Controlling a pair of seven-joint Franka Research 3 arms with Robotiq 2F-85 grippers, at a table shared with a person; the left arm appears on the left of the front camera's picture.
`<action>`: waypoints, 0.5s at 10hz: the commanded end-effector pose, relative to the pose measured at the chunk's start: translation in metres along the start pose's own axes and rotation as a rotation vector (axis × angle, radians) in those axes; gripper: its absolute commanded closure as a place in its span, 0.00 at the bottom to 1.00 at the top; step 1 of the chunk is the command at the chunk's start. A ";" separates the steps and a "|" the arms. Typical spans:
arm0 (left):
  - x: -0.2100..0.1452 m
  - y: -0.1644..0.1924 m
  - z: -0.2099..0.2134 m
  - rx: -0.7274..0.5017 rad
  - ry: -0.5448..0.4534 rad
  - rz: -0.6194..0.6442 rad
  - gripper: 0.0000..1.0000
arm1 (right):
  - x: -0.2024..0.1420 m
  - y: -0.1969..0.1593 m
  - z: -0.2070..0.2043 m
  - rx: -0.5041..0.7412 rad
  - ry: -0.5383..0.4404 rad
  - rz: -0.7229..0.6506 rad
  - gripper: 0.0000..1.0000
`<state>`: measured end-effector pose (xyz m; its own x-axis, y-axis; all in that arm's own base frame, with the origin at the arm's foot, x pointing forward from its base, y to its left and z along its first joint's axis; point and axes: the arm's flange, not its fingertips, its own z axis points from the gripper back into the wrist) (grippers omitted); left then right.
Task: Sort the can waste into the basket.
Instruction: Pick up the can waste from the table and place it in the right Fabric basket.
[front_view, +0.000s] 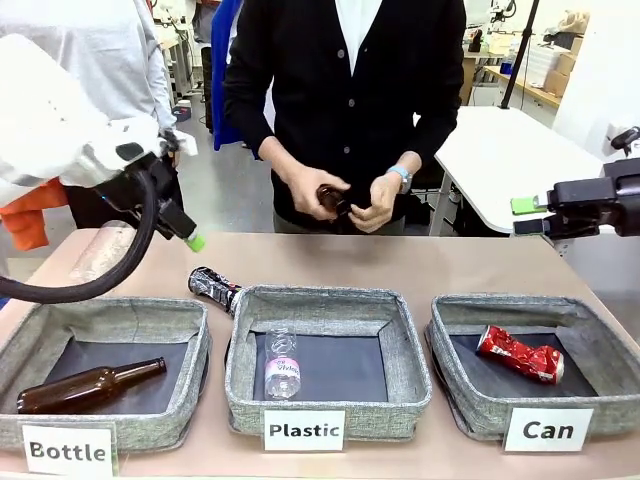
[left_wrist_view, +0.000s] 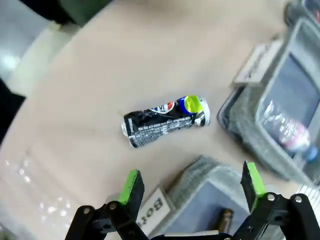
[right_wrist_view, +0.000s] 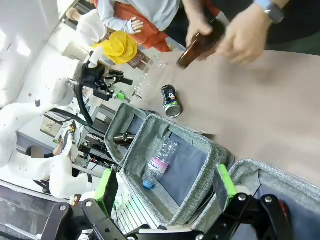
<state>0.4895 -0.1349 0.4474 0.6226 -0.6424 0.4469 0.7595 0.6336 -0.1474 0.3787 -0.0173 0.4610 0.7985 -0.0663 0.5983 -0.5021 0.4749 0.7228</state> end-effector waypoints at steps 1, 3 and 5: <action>0.001 0.004 -0.002 -0.006 0.096 -0.352 0.00 | 0.001 0.001 0.001 0.008 -0.007 0.005 0.00; -0.005 -0.018 0.012 -0.116 0.125 -0.542 0.00 | 0.001 0.001 0.001 0.008 -0.007 0.005 0.00; -0.082 0.022 0.106 -0.177 -0.105 -0.416 0.00 | 0.001 0.001 0.001 0.008 -0.007 0.005 0.00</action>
<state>0.4587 -0.0998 0.4835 0.1829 -0.8598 0.4768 0.9817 0.1862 -0.0408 0.3785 -0.0175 0.4611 0.7983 -0.0667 0.5986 -0.5022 0.4750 0.7226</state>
